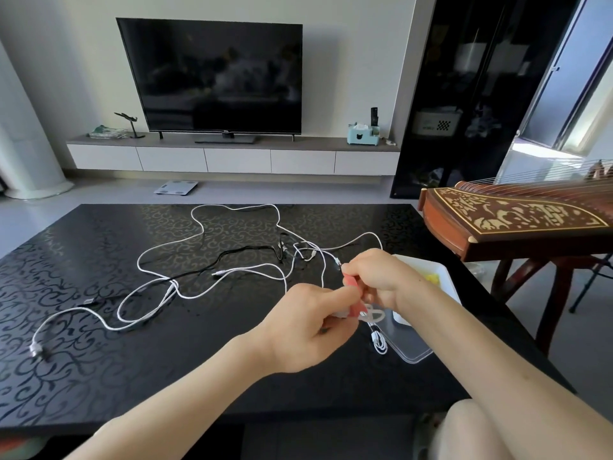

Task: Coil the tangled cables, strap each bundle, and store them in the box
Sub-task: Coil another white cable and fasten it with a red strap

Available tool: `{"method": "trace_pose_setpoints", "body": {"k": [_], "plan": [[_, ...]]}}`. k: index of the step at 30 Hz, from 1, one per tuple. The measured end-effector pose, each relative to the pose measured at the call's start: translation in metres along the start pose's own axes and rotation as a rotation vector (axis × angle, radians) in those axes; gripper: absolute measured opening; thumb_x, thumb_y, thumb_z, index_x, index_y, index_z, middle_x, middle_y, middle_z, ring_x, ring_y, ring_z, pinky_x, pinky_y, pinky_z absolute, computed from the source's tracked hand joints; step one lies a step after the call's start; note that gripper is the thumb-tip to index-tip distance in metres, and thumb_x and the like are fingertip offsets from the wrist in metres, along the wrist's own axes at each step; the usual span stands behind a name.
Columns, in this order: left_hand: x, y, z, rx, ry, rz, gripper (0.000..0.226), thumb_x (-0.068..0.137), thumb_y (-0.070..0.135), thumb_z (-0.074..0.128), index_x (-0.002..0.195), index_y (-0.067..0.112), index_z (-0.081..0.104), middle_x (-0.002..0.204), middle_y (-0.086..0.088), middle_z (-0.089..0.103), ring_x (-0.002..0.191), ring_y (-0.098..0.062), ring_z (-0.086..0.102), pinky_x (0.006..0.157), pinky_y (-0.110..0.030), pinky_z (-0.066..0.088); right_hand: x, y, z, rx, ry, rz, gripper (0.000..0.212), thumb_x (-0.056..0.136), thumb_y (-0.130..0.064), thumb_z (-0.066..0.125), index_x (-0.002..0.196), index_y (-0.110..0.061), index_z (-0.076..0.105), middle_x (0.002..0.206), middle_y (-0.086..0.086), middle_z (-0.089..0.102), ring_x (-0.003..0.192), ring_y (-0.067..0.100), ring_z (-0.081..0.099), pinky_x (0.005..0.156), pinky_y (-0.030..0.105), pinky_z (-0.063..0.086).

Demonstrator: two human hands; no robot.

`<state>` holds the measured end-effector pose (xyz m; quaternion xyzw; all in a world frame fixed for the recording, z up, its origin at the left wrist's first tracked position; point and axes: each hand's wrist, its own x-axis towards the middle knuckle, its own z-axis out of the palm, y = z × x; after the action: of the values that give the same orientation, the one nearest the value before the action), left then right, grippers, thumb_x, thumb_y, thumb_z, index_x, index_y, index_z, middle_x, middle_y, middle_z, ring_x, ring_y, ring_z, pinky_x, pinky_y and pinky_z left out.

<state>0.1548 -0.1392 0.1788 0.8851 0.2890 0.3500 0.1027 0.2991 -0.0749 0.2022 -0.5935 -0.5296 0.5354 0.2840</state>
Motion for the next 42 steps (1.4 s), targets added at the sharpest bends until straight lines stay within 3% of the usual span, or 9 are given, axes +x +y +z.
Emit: {"method": "trace_pose_setpoints", "body": {"k": [7,9,14,19,22,26,29,34,42], "plan": [[-0.001,-0.007,0.005,-0.048,0.024,-0.029,0.005,0.09,0.008,0.056,0.086,0.007,0.053,0.057,0.006,0.039,0.052,-0.011,0.031,0.053,-0.017,0.028,0.003,0.006,0.001,0.16,-0.162,0.186,0.041,0.087,0.009,0.039,0.049,-0.005,0.043,0.044,0.006,0.041,0.035,0.009,0.041,0.032,0.015,0.032],[-0.002,-0.008,0.004,-0.165,0.118,-0.114,0.01,0.09,0.013,0.055,0.084,0.018,0.048,0.055,0.007,0.037,0.051,-0.007,0.031,0.052,-0.012,0.027,0.003,0.01,0.0,0.307,-0.287,0.263,0.034,0.091,0.007,0.035,0.06,-0.004,0.044,0.058,0.004,0.036,0.043,0.007,0.04,0.038,0.011,0.033],[-0.003,-0.013,0.005,-0.576,0.305,-0.39,0.005,0.09,0.022,0.051,0.09,0.027,0.052,0.052,0.014,0.045,0.048,-0.006,0.03,0.047,-0.017,0.029,-0.005,0.032,0.003,0.754,-0.42,0.33,0.021,0.098,-0.001,0.038,0.089,-0.003,0.057,0.052,0.003,0.05,0.034,0.002,0.047,0.033,0.011,0.04],[0.005,-0.026,-0.002,-0.973,0.486,-0.533,0.018,0.093,0.015,0.052,0.076,0.014,0.057,0.053,0.007,0.035,0.046,-0.008,0.023,0.044,-0.02,0.023,-0.019,0.043,0.007,0.891,-0.419,0.182,0.013,0.079,-0.005,0.058,0.084,0.006,0.063,0.06,0.011,0.06,0.047,0.011,0.062,0.044,0.02,0.053],[0.009,-0.031,-0.008,-1.07,0.54,-0.586,0.031,0.095,0.01,0.05,0.065,0.016,0.054,0.051,0.007,0.033,0.044,-0.008,0.021,0.041,-0.02,0.022,-0.028,0.045,0.009,0.784,-0.381,0.0,0.018,0.083,-0.014,0.058,0.085,0.002,0.065,0.06,0.008,0.059,0.044,0.01,0.056,0.041,0.02,0.049],[0.018,-0.031,-0.012,-1.26,0.565,-0.69,0.038,0.096,0.014,0.049,0.058,0.017,0.053,0.051,0.005,0.031,0.039,-0.005,0.022,0.036,-0.017,0.024,-0.035,0.044,0.02,0.249,-0.025,-0.314,0.014,0.087,-0.015,0.064,0.077,-0.005,0.064,0.044,-0.005,0.044,0.034,0.003,0.031,0.036,0.015,0.024],[0.024,-0.031,-0.013,-1.413,0.554,-0.747,0.037,0.099,0.033,0.043,0.069,0.013,0.053,0.047,0.006,0.03,0.036,-0.003,0.022,0.033,-0.016,0.024,-0.037,0.041,0.027,-0.018,0.147,-0.447,0.028,0.092,-0.018,0.059,0.065,-0.014,0.061,0.039,-0.012,0.046,0.037,0.002,0.038,0.04,0.011,0.027],[0.028,-0.037,-0.01,-1.339,0.52,-0.763,0.036,0.099,0.016,0.041,0.065,0.01,0.052,0.044,0.008,0.03,0.034,-0.002,0.023,0.034,-0.015,0.023,-0.046,0.036,0.027,-0.117,0.213,-0.509,0.03,0.088,-0.016,0.06,0.058,-0.013,0.06,0.044,-0.011,0.051,0.045,0.001,0.042,0.048,0.011,0.033],[0.023,-0.023,0.007,-0.713,0.477,-0.679,0.014,0.095,0.01,0.051,0.087,0.015,0.042,0.059,0.002,0.064,0.048,-0.01,0.047,0.046,-0.019,0.035,-0.065,0.015,0.02,0.185,-0.032,-0.301,0.035,0.087,-0.001,0.05,0.053,-0.009,0.05,0.041,-0.002,0.03,0.034,0.008,0.021,0.038,0.019,0.016]]}}
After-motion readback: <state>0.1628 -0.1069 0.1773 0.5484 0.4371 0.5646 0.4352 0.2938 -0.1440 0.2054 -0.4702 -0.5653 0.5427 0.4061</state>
